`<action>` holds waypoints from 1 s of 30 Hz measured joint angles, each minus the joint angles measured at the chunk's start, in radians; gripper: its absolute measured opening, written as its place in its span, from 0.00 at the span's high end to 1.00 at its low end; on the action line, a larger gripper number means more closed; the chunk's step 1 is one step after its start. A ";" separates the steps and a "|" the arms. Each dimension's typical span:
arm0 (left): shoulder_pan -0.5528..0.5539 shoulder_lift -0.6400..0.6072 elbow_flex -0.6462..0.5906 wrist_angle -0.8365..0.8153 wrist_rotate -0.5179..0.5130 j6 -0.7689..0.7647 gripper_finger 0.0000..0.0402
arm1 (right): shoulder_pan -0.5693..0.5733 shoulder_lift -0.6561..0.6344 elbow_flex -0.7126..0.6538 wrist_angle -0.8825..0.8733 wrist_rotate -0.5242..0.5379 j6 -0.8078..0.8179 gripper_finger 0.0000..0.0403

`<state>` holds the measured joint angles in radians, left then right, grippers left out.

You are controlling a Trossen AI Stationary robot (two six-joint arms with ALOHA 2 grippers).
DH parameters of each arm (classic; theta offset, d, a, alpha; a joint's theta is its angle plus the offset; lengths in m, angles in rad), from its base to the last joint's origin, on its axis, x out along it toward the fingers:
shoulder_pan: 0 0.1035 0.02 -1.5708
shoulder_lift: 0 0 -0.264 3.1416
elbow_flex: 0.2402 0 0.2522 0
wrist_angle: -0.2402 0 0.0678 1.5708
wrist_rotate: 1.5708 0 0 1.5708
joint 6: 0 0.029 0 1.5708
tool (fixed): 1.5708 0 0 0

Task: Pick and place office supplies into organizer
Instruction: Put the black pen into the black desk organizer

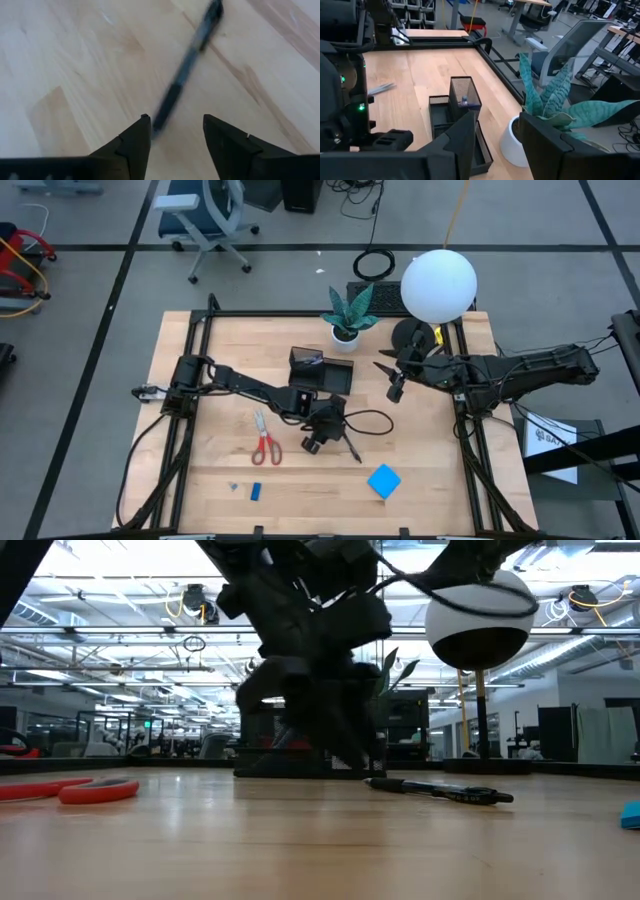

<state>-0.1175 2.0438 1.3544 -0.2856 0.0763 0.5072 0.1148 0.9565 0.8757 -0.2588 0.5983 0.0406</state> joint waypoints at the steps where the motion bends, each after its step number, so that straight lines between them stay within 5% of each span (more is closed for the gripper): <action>1: 0.000 0.000 0.000 -0.008 0.002 0.000 0.55 | 0.000 0.000 0.000 0.000 0.000 0.000 0.64; 9: -0.001 -0.001 0.028 -0.012 -0.029 -0.022 0.62 | 0.000 0.002 0.000 0.000 0.000 0.000 0.64; 16: -0.001 -0.055 0.029 -0.219 -0.329 -0.114 0.62 | 0.000 0.008 0.000 0.000 -0.100 0.016 0.64; 30: -0.092 -0.367 -0.036 -0.364 -0.351 -0.256 0.62 | 0.000 0.007 0.000 0.018 -0.131 0.019 0.64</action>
<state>-0.2097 1.6769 1.3187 -0.6497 -0.2742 0.2511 0.1150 0.9633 0.8761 -0.2408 0.4671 0.0593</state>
